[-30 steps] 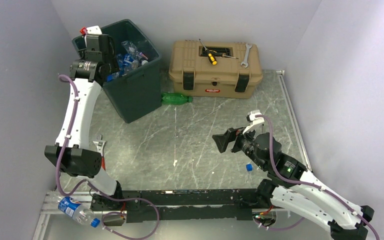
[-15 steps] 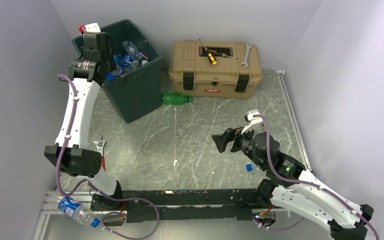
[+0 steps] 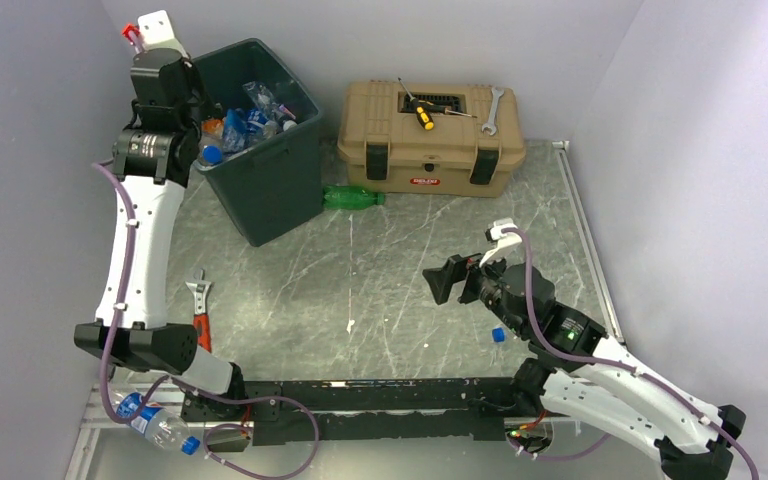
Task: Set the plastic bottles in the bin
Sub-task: Place the plastic bottle in the trash bin.
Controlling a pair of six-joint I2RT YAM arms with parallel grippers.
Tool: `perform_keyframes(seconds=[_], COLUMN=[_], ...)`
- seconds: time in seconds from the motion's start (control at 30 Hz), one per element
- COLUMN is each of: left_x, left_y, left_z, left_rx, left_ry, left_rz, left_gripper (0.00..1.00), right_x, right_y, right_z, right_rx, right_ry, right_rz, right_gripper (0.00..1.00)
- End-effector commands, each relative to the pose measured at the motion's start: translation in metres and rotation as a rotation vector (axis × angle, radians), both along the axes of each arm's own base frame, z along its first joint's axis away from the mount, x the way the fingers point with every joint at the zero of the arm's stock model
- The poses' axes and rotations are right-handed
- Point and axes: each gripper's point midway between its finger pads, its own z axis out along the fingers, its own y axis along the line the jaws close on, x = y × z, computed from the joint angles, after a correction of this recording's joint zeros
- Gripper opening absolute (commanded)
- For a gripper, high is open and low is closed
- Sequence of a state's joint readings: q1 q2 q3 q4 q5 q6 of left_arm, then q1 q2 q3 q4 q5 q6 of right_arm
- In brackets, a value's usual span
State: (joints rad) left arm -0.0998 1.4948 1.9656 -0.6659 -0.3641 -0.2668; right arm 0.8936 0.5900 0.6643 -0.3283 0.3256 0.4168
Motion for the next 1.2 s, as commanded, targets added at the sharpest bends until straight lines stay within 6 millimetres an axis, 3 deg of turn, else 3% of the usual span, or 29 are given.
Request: perform_keyframes(seconds=[0.0,0.1,0.2,0.27,0.3,0.37,0.43,0.57,0.67,0.87,0.93,1.03,1.17], left_x=[0.009,0.003,-0.015,-0.034,-0.044,-0.065,-0.086,-0.111,-0.132,-0.165,-0.169,-0.168,-0.198], left_y=[-0.004,-0.012,-0.032,-0.048,-0.055,-0.065,-0.078,-0.103,-0.118,-0.145,-0.165,-0.2,-0.26], left_z=[-0.002,-0.002,0.014,0.031,0.039,0.058,0.064,0.048,0.031,-0.003,-0.024,-0.072,-0.115], left_rx=[0.017,0.014,0.016,0.015,0.021,0.013,-0.009,-0.055,-0.073,-0.198,-0.237,-0.23,-0.14], left_ry=[-0.013,-0.032,-0.124,-0.221,-0.279,-0.403,-0.461,-0.485,-0.477,-0.449,-0.362,-0.122,0.047], left_rz=[-0.02,-0.076,-0.204,-0.306,-0.352,-0.419,-0.499,-0.652,-0.751,-0.901,-1.006,-1.114,-1.3], left_gripper=[0.09,0.5,0.72,0.95,0.99,1.0,0.99,0.99,0.99,0.99,0.99,0.99,0.99], right_x=[0.005,0.007,0.012,0.019,0.024,0.035,0.05,0.081,0.087,0.067,0.058,0.04,0.02], right_y=[-0.001,-0.001,-0.001,-0.003,-0.005,-0.011,-0.019,-0.039,-0.069,-0.145,-0.157,-0.169,-0.188], right_z=[0.013,0.011,0.007,0.001,-0.003,-0.009,-0.016,-0.048,-0.062,-0.066,-0.066,-0.068,-0.054], right_rx=[0.025,0.02,0.016,0.001,-0.011,-0.034,-0.055,-0.022,0.065,0.076,0.105,0.14,0.174], right_ry=[-0.048,-0.042,-0.031,-0.016,-0.007,0.018,0.043,0.172,0.235,0.271,0.307,0.373,0.349], right_rz=[-0.021,-0.029,-0.059,-0.107,-0.134,-0.215,-0.286,-0.38,-0.492,-0.837,-0.91,-0.997,-1.077], right_gripper=[1.0,1.0,1.0,1.0,1.0,1.0,1.0,1.0,1.0,1.0,1.0,1.0,1.0])
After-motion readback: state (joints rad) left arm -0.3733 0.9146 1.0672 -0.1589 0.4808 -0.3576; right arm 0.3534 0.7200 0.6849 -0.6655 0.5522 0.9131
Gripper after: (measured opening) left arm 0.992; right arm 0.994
